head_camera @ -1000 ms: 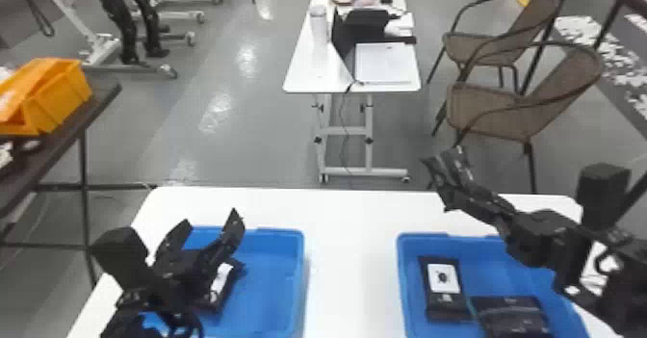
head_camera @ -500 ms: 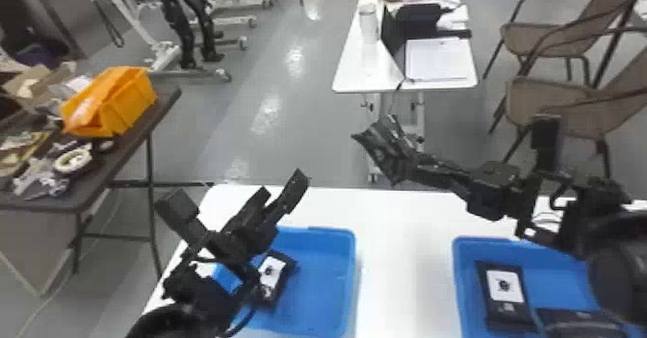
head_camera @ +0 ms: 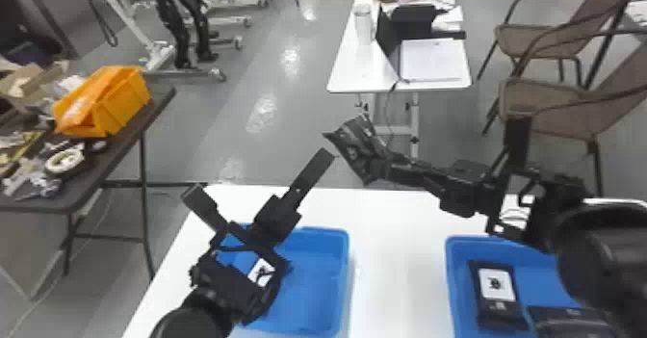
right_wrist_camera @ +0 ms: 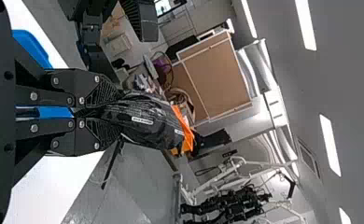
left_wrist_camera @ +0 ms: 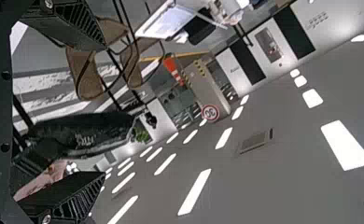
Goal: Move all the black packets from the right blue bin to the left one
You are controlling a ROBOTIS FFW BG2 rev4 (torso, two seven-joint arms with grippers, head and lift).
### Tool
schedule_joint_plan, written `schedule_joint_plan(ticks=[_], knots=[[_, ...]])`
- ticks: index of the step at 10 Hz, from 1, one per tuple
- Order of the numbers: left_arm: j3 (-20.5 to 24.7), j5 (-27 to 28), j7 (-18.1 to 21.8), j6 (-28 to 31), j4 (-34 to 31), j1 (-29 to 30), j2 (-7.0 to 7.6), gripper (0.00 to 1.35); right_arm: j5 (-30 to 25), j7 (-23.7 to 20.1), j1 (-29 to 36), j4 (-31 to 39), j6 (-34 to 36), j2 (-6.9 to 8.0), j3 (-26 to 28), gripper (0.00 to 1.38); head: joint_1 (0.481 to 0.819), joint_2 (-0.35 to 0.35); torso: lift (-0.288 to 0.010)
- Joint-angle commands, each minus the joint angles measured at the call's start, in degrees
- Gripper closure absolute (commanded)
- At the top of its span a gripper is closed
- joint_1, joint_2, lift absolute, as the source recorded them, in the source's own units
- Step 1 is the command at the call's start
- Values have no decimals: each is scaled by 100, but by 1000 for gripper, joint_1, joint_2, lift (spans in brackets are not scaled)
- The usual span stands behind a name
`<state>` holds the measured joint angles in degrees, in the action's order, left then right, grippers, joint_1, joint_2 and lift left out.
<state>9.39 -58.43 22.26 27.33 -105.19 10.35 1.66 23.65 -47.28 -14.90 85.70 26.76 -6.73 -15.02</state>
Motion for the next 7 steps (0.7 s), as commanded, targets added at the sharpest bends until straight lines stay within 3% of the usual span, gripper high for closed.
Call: schedule_joint_plan(ticks=[1, 4, 5, 6, 7], knots=[[-174, -2, 86, 36, 183, -200, 45, 64, 333, -27, -101, -264, -66, 40, -256, 1081, 695, 211, 0], [-227, -19, 86, 133, 235, -235, 63, 76, 588, -53, -198, -528, -128, 49, -485, 1081, 695, 223, 0], [-235, -10, 86, 133, 227, -235, 63, 202, 667, -53, -198, -598, -154, 49, -485, 1081, 695, 224, 0], [-191, 165, -20, 326, 183, -226, 72, 903, 711, -62, -180, -616, -163, 49, -485, 1081, 695, 222, 0], [-156, 104, -433, 546, 68, -165, 80, 1207, 746, -62, -163, -616, -163, 49, -485, 1081, 695, 221, 0]])
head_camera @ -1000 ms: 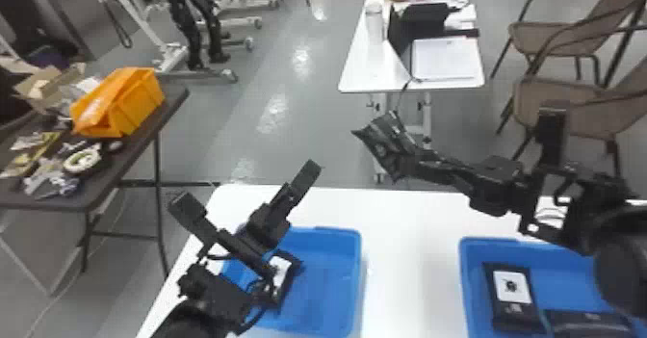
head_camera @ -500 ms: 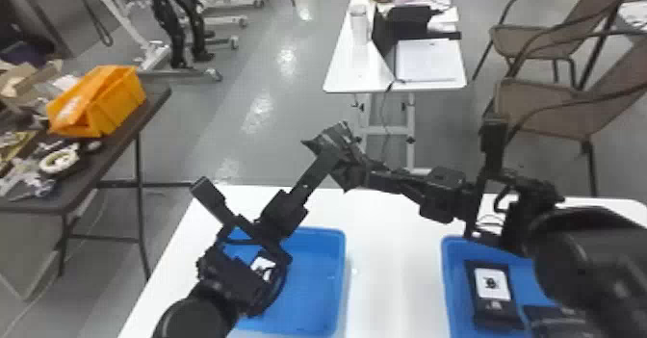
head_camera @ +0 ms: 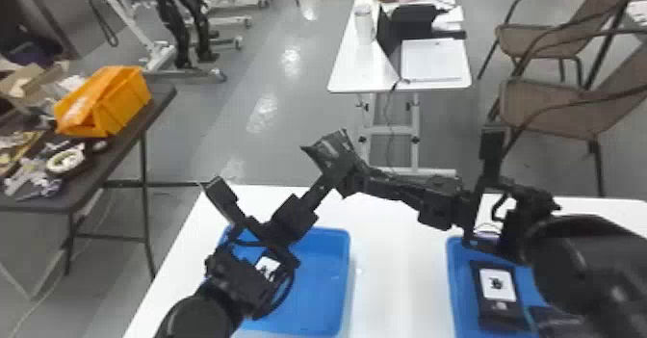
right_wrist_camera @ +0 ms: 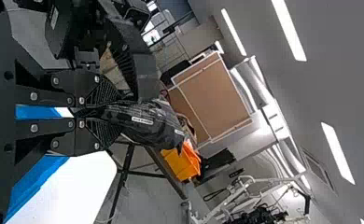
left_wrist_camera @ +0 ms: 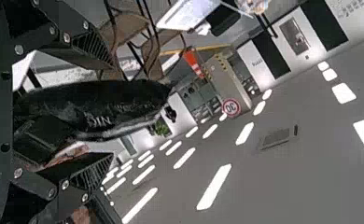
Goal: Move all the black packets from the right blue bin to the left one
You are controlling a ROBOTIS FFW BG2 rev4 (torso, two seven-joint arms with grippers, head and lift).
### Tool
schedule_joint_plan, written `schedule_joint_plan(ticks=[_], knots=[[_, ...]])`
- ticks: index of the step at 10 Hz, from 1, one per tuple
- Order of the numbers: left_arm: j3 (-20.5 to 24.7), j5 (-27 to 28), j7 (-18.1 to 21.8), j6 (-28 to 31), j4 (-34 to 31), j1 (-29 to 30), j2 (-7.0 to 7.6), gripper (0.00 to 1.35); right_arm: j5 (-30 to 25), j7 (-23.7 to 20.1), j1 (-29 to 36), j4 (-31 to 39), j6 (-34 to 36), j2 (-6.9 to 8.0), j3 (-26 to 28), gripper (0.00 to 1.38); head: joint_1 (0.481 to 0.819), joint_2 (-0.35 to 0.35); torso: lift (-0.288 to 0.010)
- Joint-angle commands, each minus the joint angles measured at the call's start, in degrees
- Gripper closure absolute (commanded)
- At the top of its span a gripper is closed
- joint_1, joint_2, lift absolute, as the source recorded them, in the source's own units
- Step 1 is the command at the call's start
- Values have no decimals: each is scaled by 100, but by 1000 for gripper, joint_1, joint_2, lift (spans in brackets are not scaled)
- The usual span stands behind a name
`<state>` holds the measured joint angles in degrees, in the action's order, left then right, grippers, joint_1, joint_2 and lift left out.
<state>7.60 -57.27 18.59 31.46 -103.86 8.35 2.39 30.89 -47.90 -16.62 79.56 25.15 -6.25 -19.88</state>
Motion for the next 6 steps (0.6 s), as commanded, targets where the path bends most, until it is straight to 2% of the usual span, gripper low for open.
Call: schedule_joint_plan(ticks=[1, 3, 4, 5, 6], knots=[[-39, 40, -101, -105, -90, 88, -2, 1217, 22, 0, 9, -19, -1, -8, 2, 1081, 695, 223, 0], [-57, 93, -180, -280, -152, 141, -46, 1217, 57, 0, 18, -90, -19, -8, 2, 1081, 695, 225, 0], [-136, 75, -251, -614, -178, 202, -55, 1217, 48, 0, 18, -107, -28, -8, 2, 1062, 695, 226, 0], [-145, 22, -304, -790, -196, 255, -90, 1217, 40, 0, 27, -116, -45, -8, 2, 756, 695, 230, 0], [-118, 40, -356, -905, -204, 325, -125, 1217, -22, 0, 71, -107, -107, 0, 54, 263, 695, 235, 0]])
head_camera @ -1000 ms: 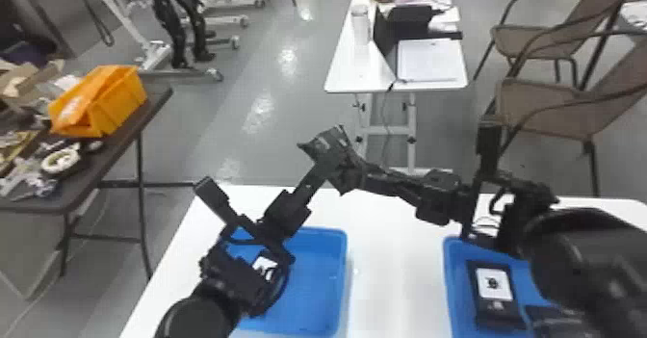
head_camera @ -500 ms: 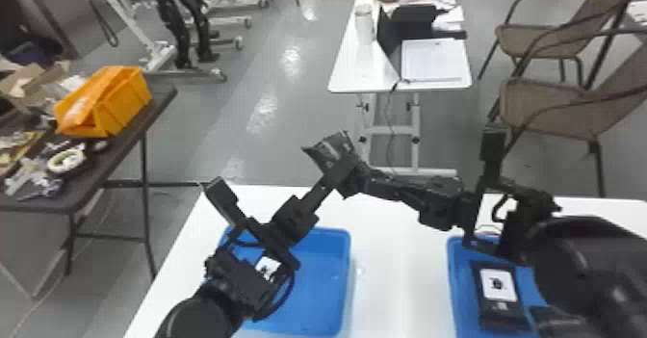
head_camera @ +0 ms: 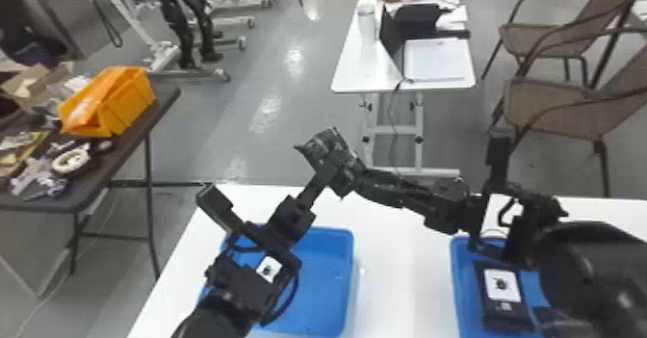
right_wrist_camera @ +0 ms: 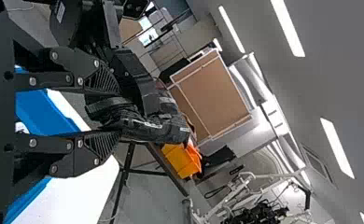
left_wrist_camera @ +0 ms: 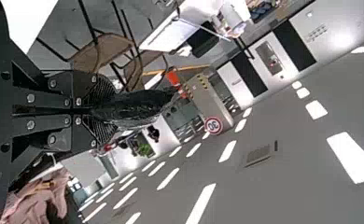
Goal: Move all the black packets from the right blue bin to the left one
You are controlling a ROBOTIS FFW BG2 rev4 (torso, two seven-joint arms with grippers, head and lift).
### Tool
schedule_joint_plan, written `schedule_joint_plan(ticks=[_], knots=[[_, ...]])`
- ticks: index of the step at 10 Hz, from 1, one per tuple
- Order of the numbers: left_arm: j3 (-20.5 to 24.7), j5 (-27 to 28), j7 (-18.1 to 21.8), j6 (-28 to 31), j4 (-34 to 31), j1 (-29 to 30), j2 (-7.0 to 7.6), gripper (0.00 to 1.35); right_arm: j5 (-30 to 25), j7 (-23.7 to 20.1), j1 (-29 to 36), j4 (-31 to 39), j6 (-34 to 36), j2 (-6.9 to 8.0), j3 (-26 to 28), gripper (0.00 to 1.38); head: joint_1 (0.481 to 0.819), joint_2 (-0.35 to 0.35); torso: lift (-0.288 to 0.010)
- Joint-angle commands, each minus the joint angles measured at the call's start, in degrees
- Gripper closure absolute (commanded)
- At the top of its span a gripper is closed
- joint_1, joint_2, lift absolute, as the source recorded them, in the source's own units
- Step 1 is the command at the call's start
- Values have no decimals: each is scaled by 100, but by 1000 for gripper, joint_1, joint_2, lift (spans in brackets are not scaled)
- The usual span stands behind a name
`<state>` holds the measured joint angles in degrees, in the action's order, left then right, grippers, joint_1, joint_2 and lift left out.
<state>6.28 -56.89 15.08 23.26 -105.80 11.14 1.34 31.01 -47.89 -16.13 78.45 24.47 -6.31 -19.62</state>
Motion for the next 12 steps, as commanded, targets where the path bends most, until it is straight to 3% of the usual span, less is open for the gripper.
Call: schedule_joint_plan(ticks=[1, 2, 3, 5, 7, 8, 10, 11, 12], knots=[[40, 205, -119, -278, -54, 134, -11, 1217, -192, 16, 136, 136, -135, 7, 213, 42, 695, 240, 0], [216, 1075, -330, -472, -248, 292, -11, 1217, -429, 227, 391, 522, -249, 7, 538, 107, 695, 242, 0], [295, 2121, -691, -911, -344, 547, -11, 1217, -895, 755, 848, 1190, -337, 25, 960, 170, 695, 244, 0], [277, 3597, -1780, -1474, -336, 1241, -149, 1217, -1326, 1607, 1718, 2017, -539, 157, 1663, 193, 695, 251, 0], [453, 5232, -1886, -1263, -344, 1434, -149, 1217, -1405, 1836, 2193, 2227, -636, 297, 2076, 193, 695, 248, 0], [488, 5417, -1868, -1184, -336, 1443, -149, 1151, -1695, 1845, 2298, 2342, -645, 280, 2102, 193, 695, 245, 0], [400, 5390, -1824, -1386, -397, 1443, -149, 318, -1809, 2012, 2579, 2377, -812, 306, 2102, 193, 695, 244, 0], [356, 5382, -1824, -1456, -467, 1443, -149, 73, -1862, 2170, 2720, 2342, -803, 315, 2111, 193, 695, 240, 0], [312, 5338, -1824, -1500, -529, 1434, -149, 73, -1976, 2214, 2843, 2263, -706, 297, 2146, 193, 695, 227, 0]])
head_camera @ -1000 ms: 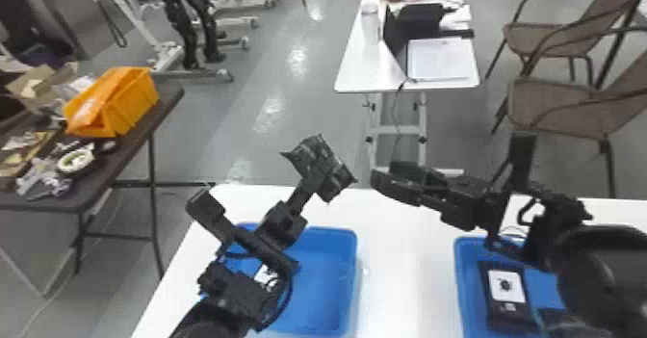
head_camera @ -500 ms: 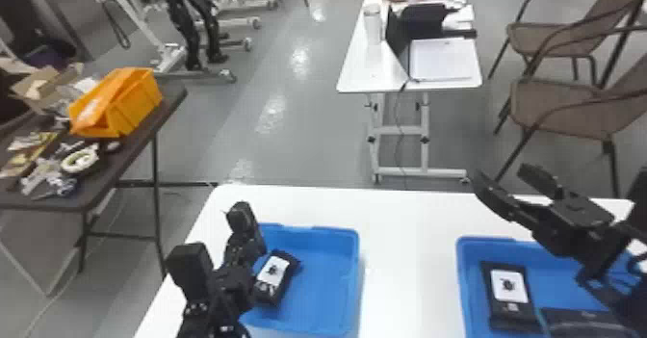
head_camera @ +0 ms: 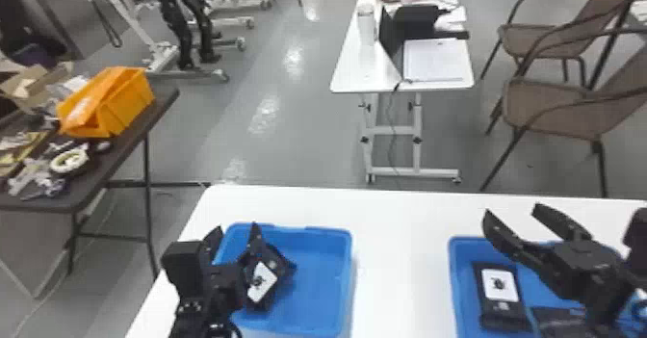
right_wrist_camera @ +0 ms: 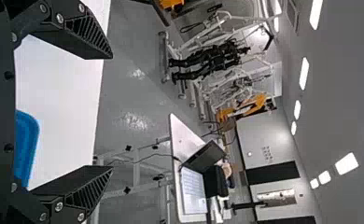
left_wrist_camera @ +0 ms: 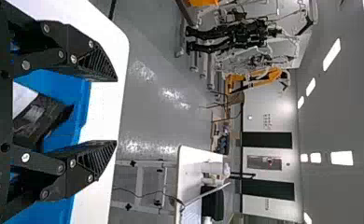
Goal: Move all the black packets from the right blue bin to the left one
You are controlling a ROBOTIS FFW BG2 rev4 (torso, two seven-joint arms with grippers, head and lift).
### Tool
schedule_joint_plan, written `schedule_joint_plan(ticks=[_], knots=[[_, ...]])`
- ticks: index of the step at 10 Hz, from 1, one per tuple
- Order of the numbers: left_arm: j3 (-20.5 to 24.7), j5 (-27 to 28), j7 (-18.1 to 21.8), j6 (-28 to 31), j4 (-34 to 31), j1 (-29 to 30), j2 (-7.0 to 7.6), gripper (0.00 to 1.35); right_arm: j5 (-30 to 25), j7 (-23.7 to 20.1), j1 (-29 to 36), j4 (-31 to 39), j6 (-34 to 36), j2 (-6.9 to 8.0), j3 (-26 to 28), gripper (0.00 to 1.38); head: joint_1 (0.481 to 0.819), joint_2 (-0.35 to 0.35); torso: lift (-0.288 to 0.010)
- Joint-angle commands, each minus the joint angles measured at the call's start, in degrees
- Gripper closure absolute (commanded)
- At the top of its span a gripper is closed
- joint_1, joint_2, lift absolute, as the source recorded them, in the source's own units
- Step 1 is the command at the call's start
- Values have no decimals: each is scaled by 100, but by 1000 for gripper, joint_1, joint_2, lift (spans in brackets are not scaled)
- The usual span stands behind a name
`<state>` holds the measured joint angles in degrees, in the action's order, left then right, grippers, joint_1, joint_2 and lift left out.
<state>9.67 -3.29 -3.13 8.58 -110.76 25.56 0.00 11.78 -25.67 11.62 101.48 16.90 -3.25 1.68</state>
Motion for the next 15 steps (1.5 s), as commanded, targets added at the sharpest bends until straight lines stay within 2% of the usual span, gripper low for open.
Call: schedule_joint_plan(ticks=[1, 3, 5, 8, 11, 15], knots=[[-61, 4, 49, -137, -34, -33, -15, 64, -335, 115, 227, -5, 314, -9, 60, 193, 695, 216, 0], [-132, -14, 67, -164, -51, -95, -15, 62, -607, 572, 596, 118, 806, -9, 113, 193, 695, 181, 0], [-167, 30, 102, -120, -51, -156, -15, 62, -282, 1618, 878, 83, 920, 34, 78, 193, 695, 146, 0], [-184, 30, 172, -93, -51, -183, -15, 62, -326, 1758, 544, -568, 894, -9, -1, 194, 695, 112, 0], [-167, 74, 216, -128, -42, -192, -15, 64, -88, 1776, -72, -1402, 806, -247, -450, 194, 695, 127, 0], [-193, 162, 243, -172, -42, -227, -15, 65, -27, 1978, -511, -1947, 999, -256, -740, 191, 695, 144, 0]])
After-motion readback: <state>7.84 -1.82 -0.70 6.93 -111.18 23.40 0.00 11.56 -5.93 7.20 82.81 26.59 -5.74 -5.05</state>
